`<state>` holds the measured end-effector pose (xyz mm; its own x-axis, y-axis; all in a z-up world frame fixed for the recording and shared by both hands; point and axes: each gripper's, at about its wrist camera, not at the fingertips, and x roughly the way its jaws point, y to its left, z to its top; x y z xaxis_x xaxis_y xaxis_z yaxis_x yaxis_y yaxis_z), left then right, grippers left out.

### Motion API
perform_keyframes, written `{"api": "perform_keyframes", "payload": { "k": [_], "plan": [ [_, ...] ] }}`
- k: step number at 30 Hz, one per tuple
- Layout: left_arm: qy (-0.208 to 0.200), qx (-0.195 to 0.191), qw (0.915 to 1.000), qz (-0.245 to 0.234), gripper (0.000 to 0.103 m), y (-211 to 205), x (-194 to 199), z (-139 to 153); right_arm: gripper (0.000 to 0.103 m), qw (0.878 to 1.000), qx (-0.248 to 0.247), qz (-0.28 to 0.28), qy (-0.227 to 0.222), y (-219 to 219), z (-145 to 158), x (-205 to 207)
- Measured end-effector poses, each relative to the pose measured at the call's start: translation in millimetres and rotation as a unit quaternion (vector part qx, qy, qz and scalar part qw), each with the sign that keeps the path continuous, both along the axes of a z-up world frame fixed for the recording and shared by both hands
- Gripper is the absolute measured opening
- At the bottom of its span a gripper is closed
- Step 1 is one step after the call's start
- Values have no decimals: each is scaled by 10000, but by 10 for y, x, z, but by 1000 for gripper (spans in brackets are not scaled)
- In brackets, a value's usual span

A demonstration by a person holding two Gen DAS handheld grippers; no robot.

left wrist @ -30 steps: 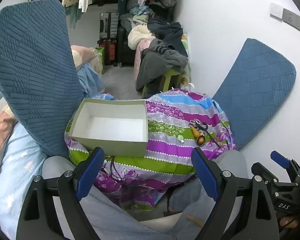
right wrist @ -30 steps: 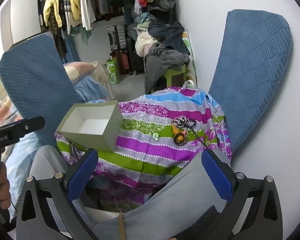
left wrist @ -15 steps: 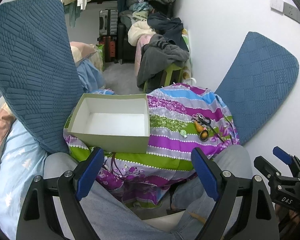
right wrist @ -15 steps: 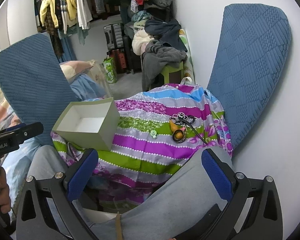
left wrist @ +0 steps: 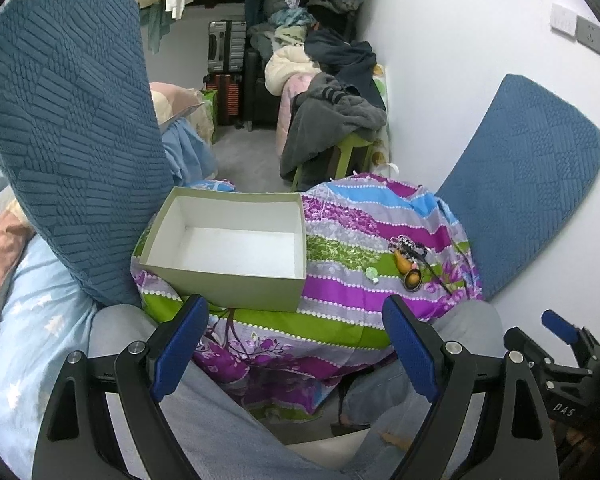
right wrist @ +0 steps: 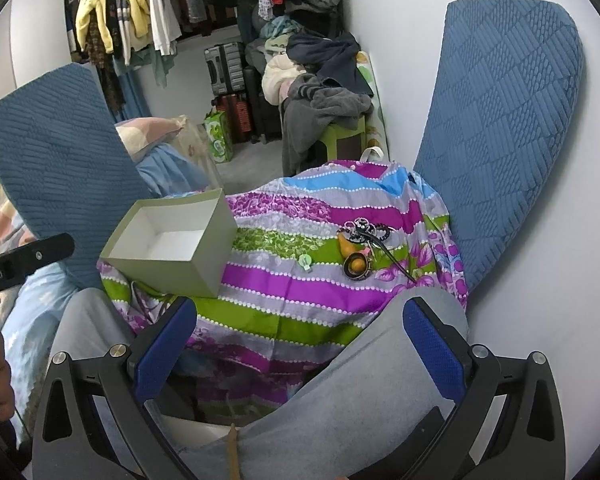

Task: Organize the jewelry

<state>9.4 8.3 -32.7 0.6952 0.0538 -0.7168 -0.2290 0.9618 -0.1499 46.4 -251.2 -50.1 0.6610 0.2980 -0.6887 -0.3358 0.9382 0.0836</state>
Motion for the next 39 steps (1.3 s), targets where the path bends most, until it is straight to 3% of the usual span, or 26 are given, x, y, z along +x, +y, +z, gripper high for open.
{"api": "perform_keyframes", "payload": {
  "k": [39],
  "plan": [
    [298, -14, 9995, -144, 89, -62, 71, -106, 103, 9996, 37, -156, 250, -54, -80, 11]
  ]
}}
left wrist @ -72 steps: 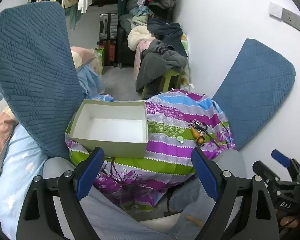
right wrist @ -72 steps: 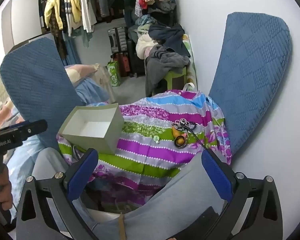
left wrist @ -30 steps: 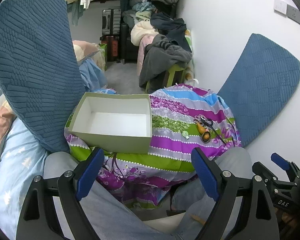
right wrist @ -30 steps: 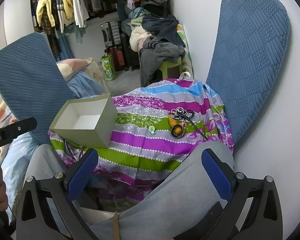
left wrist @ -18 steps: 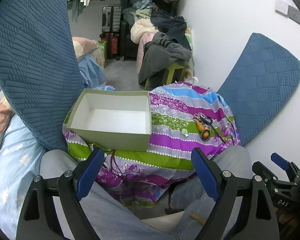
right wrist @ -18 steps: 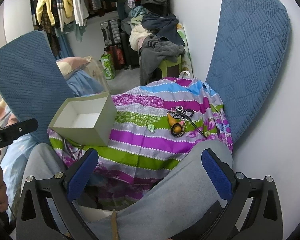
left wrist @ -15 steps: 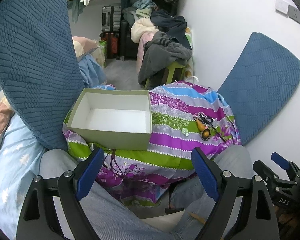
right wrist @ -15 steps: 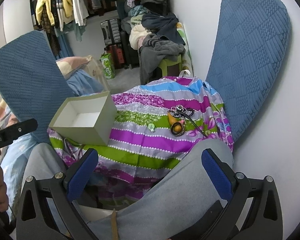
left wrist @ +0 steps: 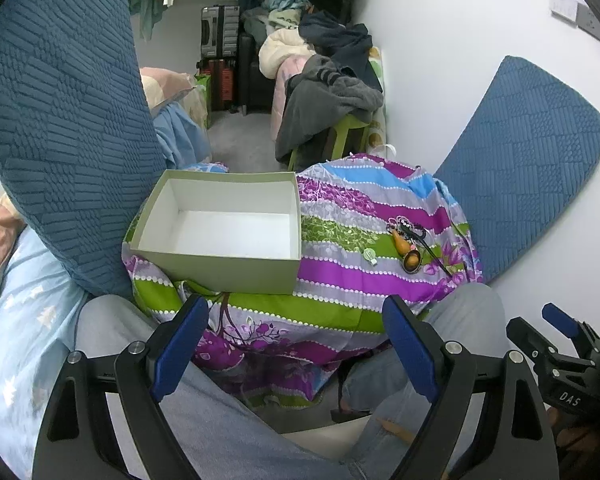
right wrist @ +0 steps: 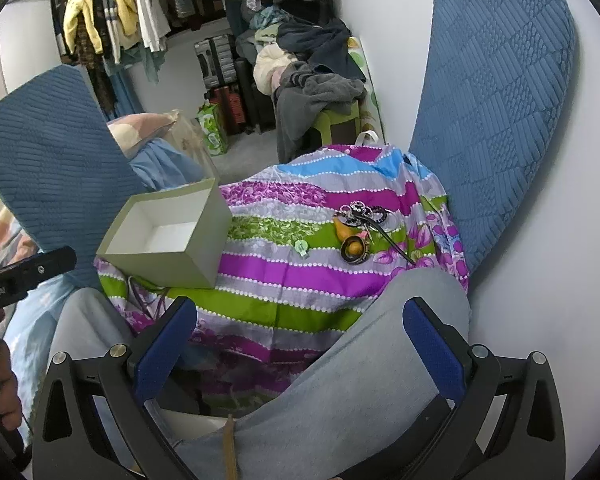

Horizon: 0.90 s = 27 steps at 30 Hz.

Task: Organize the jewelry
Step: 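Move both tools down toward the jewelry pile on the striped cloth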

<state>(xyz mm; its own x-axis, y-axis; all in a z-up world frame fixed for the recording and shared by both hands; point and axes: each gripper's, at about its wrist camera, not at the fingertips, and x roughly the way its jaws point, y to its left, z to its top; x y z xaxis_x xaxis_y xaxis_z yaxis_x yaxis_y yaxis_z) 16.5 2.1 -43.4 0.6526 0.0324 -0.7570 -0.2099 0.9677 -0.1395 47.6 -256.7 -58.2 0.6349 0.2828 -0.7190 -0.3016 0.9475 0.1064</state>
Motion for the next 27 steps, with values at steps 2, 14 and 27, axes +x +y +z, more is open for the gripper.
{"api": "perform_keyframes", "payload": {
  "k": [2, 14, 27],
  "plan": [
    [-40, 57, 9999, -75, 89, -22, 42, 38, 103, 10000, 23, -13, -20, -7, 31, 24],
    [204, -45, 9992, -328, 89, -120, 392, -192, 103, 9999, 160, 12, 44, -35, -11, 304],
    [256, -692, 9916, -1060, 87, -526, 1080, -612, 56, 9984, 459, -280, 148, -158, -592, 986]
  ]
}}
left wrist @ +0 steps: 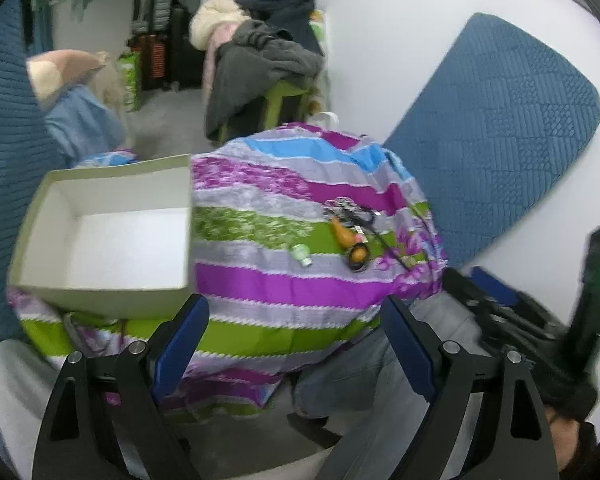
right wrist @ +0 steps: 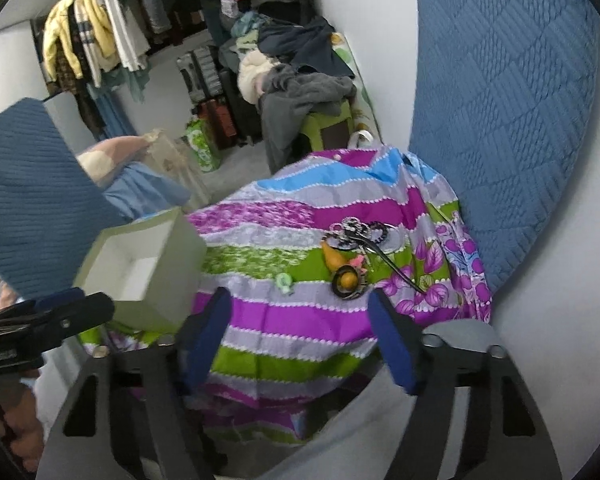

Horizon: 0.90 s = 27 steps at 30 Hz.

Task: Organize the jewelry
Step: 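Move both tools down toward the jewelry pile on the striped cloth, then grasp the black patterned bangle with the right tool while the left tool grasps the green hair clip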

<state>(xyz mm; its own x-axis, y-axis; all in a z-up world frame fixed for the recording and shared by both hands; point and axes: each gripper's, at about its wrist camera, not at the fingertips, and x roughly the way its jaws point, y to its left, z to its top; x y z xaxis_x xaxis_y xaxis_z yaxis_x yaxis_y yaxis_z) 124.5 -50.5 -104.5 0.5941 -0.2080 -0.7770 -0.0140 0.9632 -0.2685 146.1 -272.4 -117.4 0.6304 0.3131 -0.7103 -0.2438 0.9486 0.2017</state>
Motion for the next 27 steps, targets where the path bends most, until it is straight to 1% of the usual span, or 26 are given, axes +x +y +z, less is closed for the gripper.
{"api": "perform_keyframes", "payload": {
  "k": [1, 5, 7, 9, 11, 12, 13, 14, 19, 23, 26, 27],
  "plan": [
    [1, -14, 10000, -43, 87, -22, 44, -32, 49, 10000, 33, -30, 51, -18, -57, 61],
    [67, -156, 9995, -264, 87, -112, 229, -182, 38, 9995, 108, -182, 237, -92, -248, 304],
    [45, -175, 9992, -354, 87, -153, 296, -259, 38, 9992, 64, -251, 305, -106, -362, 438],
    [76, -195, 9991, -367, 82, -192, 407, -360, 38, 9985, 205, -249, 442, -130, -464, 548],
    [222, -198, 9988, -386, 82, -236, 547, -492, 38, 9976, 304, -287, 555, -162, -572, 674],
    [289, -160, 9985, -428, 80, -268, 604, -548, 38, 9972, 313, -306, 605, -166, -603, 713],
    [340, -89, 9985, -429, 76, -292, 659, -601, 38, 9967, 315, -336, 662, -174, -638, 754],
    [366, -60, 9984, -427, 76, -308, 714, -654, 38, 9963, 293, -367, 715, -186, -680, 810],
    [636, -191, 9970, -404, 76, -324, 991, -921, 38, 9944, 212, -324, 983, -167, -865, 992],
    [813, -174, 9959, -366, 72, -335, 1213, -1171, 38, 9904, 356, -306, 1297, -187, -1062, 1127],
    [971, -212, 9944, -347, 67, -335, 1333, -1347, 36, 9877, 292, -384, 1487, -212, -1195, 1241],
    [1013, -212, 9940, -344, 64, -339, 1373, -1403, 36, 9863, 283, -409, 1575, -220, -1243, 1282]
  ]
}}
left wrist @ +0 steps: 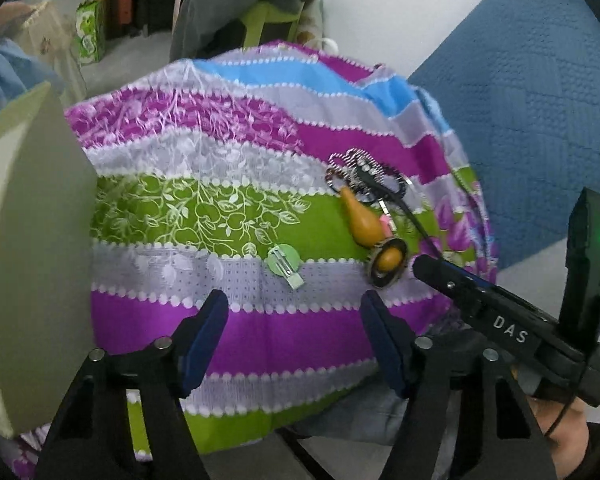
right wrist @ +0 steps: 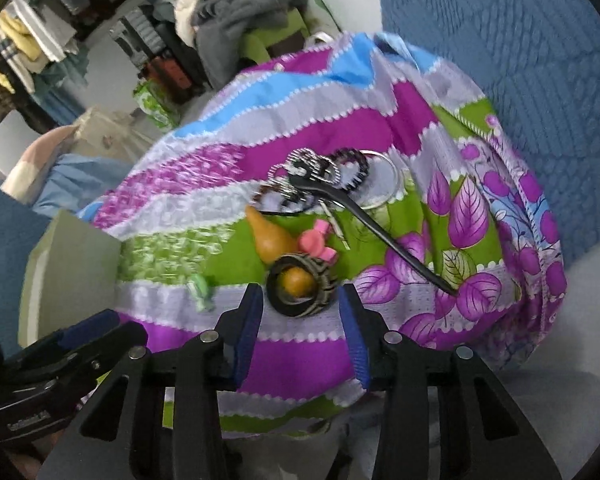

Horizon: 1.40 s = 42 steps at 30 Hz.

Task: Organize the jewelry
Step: 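Grasp the black patterned bangle with the right tool while the left tool grasps the green hair clip, then carry the bangle in the right tool and green clip in the left tool over the white box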

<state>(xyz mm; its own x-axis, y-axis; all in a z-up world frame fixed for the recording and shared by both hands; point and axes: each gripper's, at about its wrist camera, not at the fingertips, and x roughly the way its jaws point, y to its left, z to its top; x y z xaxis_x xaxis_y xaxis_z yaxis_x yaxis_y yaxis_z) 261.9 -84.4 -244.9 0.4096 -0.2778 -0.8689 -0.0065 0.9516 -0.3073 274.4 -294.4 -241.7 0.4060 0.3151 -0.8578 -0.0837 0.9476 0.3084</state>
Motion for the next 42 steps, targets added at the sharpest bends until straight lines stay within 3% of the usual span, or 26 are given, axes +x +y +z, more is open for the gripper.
{"api": "perform_keyframes", "payload": {
  "k": [4, 8, 10, 23, 26, 28, 36, 42],
  "plan": [
    [206, -37, 9998, -54, 59, -36, 145, -209, 27, 9994, -70, -34, 339, -24, -174, 104],
    [250, 15, 9996, -95, 58, -77, 242, -342, 26, 9988, -130, 9, 465, -12, -250, 171],
    [300, 24, 9995, -125, 53, -93, 283, -406, 26, 9985, -221, 4, 510, -4, -284, 192],
    [62, 385, 9990, -205, 42, -165, 386, -420, 8, 9980, -414, 123, 466, 97, -324, 258],
    [31, 485, 9986, -192, 35, -205, 419, -432, 7, 9979, -432, 129, 458, 99, -310, 247],
    [46, 461, 9987, -203, 24, -212, 434, -441, 6, 9980, -440, 139, 429, 92, -289, 236],
    [78, 294, 9993, -196, 24, -159, 396, -414, 6, 9982, -511, 138, 273, 100, -180, 171],
    [-126, 243, 9994, -200, 24, -112, 276, -205, 6, 9982, -568, 167, 92, 127, -37, 76]
  ]
}}
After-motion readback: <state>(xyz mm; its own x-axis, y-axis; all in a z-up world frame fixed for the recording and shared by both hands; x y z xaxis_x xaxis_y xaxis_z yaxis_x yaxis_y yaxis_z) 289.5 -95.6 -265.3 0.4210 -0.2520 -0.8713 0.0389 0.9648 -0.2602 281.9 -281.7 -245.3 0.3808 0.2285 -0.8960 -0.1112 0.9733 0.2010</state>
